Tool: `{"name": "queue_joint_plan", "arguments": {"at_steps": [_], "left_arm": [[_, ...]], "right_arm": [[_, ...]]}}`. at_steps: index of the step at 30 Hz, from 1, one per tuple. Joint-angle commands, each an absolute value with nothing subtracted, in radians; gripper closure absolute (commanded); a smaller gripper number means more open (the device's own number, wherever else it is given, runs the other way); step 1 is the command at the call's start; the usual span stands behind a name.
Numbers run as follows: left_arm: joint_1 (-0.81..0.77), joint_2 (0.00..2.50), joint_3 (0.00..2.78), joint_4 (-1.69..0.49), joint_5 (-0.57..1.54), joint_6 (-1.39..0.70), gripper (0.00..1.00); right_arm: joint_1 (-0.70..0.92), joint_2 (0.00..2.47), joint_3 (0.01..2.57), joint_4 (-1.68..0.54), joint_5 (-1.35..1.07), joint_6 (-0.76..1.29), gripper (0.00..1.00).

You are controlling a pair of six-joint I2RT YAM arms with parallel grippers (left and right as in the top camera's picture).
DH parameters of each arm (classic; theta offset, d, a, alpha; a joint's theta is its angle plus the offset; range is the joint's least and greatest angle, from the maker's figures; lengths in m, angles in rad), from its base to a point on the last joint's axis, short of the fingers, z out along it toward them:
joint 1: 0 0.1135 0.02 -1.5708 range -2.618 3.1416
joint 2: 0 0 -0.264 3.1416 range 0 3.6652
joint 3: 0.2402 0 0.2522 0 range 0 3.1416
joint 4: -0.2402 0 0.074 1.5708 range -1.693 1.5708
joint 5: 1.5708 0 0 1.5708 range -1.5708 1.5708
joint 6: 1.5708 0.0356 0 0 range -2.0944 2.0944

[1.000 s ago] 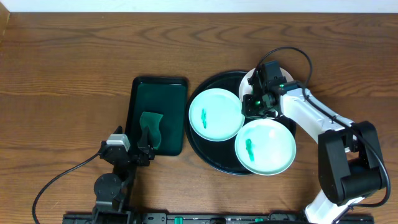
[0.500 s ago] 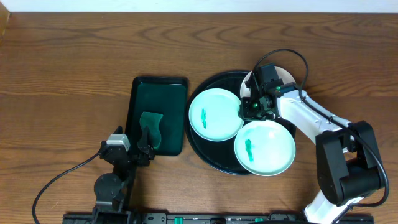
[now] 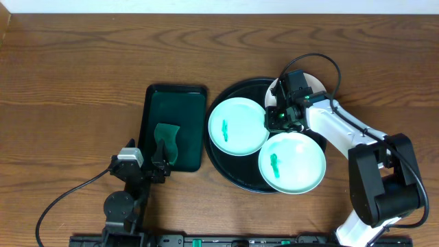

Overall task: Clean dirty plates on tray and stack at the side
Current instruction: 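Grip the pink plate rim with the right gripper and hold it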

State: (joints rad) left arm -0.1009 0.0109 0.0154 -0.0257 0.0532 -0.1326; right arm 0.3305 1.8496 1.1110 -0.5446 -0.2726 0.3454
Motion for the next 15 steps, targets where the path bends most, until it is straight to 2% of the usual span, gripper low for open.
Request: {"name": "queue_joint_plan", "arguments": {"at_steps": [1, 9, 15], "left_arm": [[-0.104, 0.004, 0.004, -0.067, 0.049, -0.124, 0.21], [-0.104, 0.004, 0.004, -0.067, 0.049, -0.124, 0.21], [-0.104, 0.004, 0.004, -0.067, 0.049, -0.124, 0.21]], "right_arm": [[0.336, 1.851, 1.095, -0.537, -0.266, 0.357, 0.83], [0.336, 1.851, 1.093, -0.537, -0.237, 0.374, 0.92], [0.337, 1.851, 1.086, -0.523, -0.237, 0.375, 0.91]]}}
